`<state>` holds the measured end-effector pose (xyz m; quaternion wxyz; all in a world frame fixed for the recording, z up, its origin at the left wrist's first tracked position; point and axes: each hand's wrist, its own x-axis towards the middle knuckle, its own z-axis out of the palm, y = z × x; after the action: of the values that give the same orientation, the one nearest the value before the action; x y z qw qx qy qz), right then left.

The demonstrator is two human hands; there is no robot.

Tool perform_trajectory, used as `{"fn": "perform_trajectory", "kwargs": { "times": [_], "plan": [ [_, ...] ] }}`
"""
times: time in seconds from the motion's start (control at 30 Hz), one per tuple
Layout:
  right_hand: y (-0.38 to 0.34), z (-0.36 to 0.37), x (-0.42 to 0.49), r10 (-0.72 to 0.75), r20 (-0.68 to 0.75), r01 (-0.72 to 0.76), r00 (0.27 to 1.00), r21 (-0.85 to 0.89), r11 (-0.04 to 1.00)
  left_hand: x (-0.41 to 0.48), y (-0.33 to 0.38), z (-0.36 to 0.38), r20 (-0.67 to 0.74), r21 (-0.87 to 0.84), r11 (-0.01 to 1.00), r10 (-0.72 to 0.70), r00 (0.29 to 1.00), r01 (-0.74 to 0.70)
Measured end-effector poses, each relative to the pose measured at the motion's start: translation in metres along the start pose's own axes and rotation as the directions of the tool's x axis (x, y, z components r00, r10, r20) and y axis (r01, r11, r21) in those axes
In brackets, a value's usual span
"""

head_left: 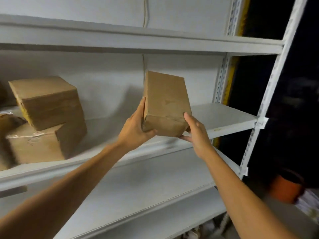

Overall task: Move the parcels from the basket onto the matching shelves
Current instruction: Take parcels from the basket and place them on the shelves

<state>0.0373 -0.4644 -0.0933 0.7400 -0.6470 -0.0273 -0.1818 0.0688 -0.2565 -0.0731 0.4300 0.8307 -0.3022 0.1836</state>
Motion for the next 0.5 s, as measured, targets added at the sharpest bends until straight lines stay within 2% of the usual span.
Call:
{"fn": "perform_trajectory", "kwargs": {
  "times": [0.1,0.2,0.27,0.4,0.5],
  "plan": [
    [0.006,-0.059,-0.016,0.049,-0.089,-0.048,0.995,0.008,0.999,0.003,0.026,0.052,0.143,-0.2,0.979,-0.004,0.99,0.033],
    [0.012,-0.112,-0.041,0.057,-0.148,-0.054,0.987,0.025,0.998,0.012,0.056,0.097,0.159,-0.344,0.935,-0.028,0.987,0.082],
    [0.019,-0.14,-0.06,0.045,-0.169,-0.042,0.985,0.022,0.999,0.021,0.075,0.124,0.153,-0.36,0.929,-0.032,0.988,0.086],
    [0.029,-0.203,-0.101,0.045,-0.301,-0.025,0.952,0.068,0.997,0.025,0.111,0.19,0.29,-0.38,0.925,0.086,0.953,0.032],
    [0.025,-0.25,-0.128,0.018,-0.394,-0.002,0.919,0.041,0.999,0.019,0.133,0.238,0.378,-0.442,0.896,0.16,0.912,0.026]
  ]
}}
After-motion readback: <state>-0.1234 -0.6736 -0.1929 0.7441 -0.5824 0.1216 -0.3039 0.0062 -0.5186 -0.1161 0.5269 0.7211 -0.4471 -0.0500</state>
